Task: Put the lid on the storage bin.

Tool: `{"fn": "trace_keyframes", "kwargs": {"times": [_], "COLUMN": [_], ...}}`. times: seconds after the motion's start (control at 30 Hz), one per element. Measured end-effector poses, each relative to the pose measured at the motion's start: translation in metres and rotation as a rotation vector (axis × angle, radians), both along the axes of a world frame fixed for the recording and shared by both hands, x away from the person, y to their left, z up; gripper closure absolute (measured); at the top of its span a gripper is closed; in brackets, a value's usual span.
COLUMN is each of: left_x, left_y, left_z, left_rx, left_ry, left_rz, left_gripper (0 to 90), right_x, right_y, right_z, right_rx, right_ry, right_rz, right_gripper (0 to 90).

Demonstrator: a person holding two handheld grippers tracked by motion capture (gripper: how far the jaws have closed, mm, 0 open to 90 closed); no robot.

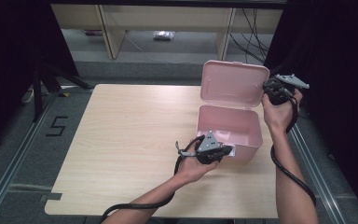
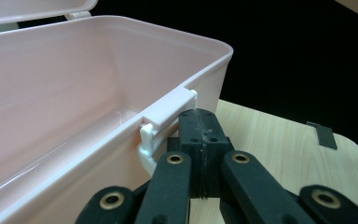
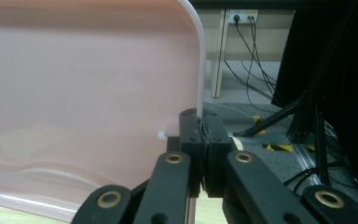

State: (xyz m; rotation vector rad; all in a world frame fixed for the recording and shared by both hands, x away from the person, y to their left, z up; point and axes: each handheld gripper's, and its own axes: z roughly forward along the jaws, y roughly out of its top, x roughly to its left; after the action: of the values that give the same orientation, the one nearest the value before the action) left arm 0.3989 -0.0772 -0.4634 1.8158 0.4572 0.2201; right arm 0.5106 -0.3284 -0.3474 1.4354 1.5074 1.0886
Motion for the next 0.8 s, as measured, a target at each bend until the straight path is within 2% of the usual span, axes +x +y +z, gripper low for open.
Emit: {"fn": "trace_keyframes", "kwargs": {"times": [0.03, 0.1, 0.13, 0.17, 0.3, 0.43, 0.47, 0.5, 0.53, 0.6, 0.63, 0.77, 0.8], "left_x": [0.0, 0.0, 0.0, 0.0, 0.0, 0.0, 0.0, 0.0, 0.0, 0.0, 0.0, 0.0, 0.0], "left_y": [0.0, 0.0, 0.0, 0.0, 0.0, 0.0, 0.0, 0.0, 0.0, 0.0, 0.0, 0.0, 0.0], "left_z": [0.0, 0.0, 0.0, 0.0, 0.0, 0.0, 0.0, 0.0, 0.0, 0.0, 0.0, 0.0, 0.0], "left_rx": [-0.001, 0.0, -0.001, 0.0, 0.0, 0.001, 0.001, 0.001, 0.001, 0.002, 0.002, 0.001, 0.001], "left_ry": [0.001, 0.0, 0.0, 0.001, 0.001, 0.001, 0.002, 0.001, 0.002, 0.001, 0.001, 0.002, 0.001], "left_rz": [0.0, 0.0, 0.0, 0.0, 0.0, 0.001, 0.001, 0.0, 0.0, 0.0, 0.0, 0.0, 0.0], "left_gripper": [90.0, 90.0, 90.0, 90.0, 90.0, 90.0, 90.0, 90.0, 90.0, 90.0, 90.0, 90.0, 90.0], "right_x": [-0.001, -0.004, -0.005, -0.007, -0.011, -0.015, -0.016, -0.018, -0.019, -0.021, -0.022, -0.026, -0.027], "right_y": [-0.001, 0.001, -0.001, 0.002, 0.001, 0.003, 0.002, 0.003, 0.002, 0.003, 0.002, 0.005, 0.004], "right_z": [0.0, -0.001, -0.002, -0.001, -0.003, -0.004, -0.004, -0.004, -0.005, -0.006, -0.006, -0.007, -0.007], "right_rx": [-0.018, 0.003, -0.017, 0.018, -0.022, -0.009, -0.026, -0.01, -0.028, -0.015, -0.032, -0.017, -0.04], "right_ry": [-0.01, -0.009, -0.025, -0.014, -0.044, -0.053, -0.058, -0.052, -0.063, -0.066, -0.071, -0.077, -0.082], "right_rz": [0.007, -0.003, 0.006, -0.011, 0.004, -0.006, 0.007, -0.004, 0.001, -0.004, 0.002, -0.008, -0.001], "right_gripper": [90.0, 90.0, 90.0, 90.0, 90.0, 90.0, 90.0, 90.0, 90.0, 90.0, 90.0, 90.0, 90.0]}}
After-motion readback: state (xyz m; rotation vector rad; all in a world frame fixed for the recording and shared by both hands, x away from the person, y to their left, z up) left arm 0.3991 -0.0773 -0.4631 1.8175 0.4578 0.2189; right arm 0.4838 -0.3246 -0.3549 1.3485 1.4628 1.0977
